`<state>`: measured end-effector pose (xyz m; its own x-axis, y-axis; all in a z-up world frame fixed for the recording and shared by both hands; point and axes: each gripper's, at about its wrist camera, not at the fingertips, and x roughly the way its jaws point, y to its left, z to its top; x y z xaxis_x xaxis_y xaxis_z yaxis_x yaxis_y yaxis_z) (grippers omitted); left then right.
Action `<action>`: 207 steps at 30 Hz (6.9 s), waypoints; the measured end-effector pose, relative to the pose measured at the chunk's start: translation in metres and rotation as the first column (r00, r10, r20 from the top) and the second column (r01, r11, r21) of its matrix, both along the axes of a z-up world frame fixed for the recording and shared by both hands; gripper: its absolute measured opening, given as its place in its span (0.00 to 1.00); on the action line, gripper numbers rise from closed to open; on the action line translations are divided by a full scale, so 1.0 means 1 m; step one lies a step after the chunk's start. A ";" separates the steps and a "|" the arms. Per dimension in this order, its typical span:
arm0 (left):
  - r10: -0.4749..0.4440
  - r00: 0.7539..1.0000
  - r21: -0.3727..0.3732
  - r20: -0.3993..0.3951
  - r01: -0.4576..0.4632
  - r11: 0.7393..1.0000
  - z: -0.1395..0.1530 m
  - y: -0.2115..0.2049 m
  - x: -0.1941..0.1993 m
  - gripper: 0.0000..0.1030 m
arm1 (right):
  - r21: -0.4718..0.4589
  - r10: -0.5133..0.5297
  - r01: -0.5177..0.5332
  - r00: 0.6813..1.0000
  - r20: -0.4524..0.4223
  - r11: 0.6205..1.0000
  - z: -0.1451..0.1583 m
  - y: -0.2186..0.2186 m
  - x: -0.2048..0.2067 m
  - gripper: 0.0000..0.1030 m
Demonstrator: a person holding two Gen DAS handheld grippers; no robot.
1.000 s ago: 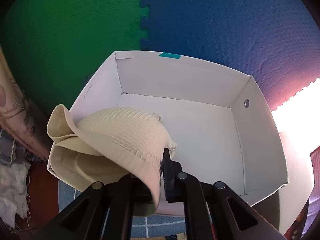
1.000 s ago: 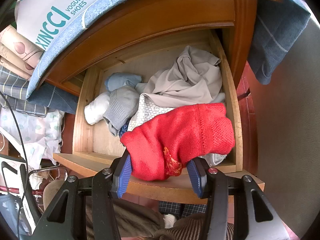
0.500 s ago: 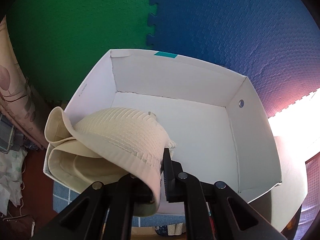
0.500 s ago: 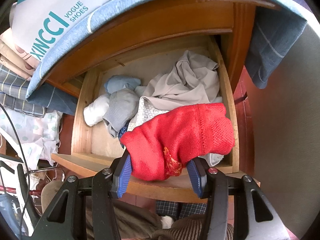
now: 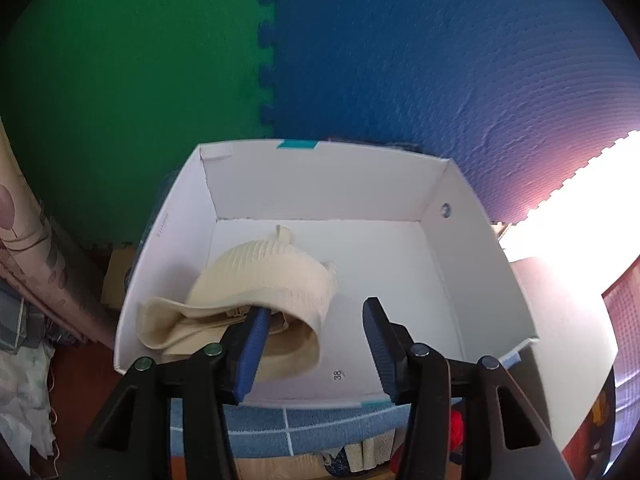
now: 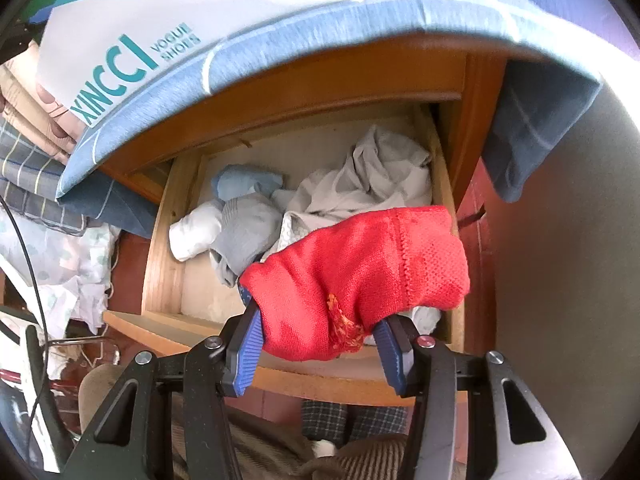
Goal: Take underwear out of drawer
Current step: 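Open the left tool to release the bra and withdraw it, then carry the red sock in the right tool into the white box and open it, then move the right tool back down into the drawer toward the grey clothes, then close the right tool on the pale blue-grey cloth while the left tool grips the grey knit item, then lift the grey knit item with the left tool and carry it to the white box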
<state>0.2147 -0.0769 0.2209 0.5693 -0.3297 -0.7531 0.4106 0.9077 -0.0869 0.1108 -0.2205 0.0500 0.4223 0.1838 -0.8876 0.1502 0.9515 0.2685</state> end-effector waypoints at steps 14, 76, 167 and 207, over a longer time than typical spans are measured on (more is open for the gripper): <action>0.060 0.988 -0.022 0.142 -0.058 0.998 0.017 0.083 -0.080 0.56 | -0.029 0.056 -0.053 0.991 0.122 0.998 0.081 0.004 -0.015 0.46; 0.345 0.909 0.035 -0.233 -0.347 0.937 -0.222 0.143 -0.124 0.56 | -0.187 0.126 -0.109 0.989 0.082 0.976 0.187 0.041 0.170 0.72; 0.087 0.911 0.137 -0.403 -0.034 0.990 -0.250 0.056 -0.062 0.56 | -0.203 0.276 -0.425 0.816 -0.508 0.882 -0.106 0.012 0.077 0.44; 0.143 0.869 0.077 -0.473 -0.120 0.990 -0.282 0.016 -0.037 0.07 | -0.030 0.034 -0.040 0.984 -0.177 0.999 -0.039 -0.026 0.024 0.45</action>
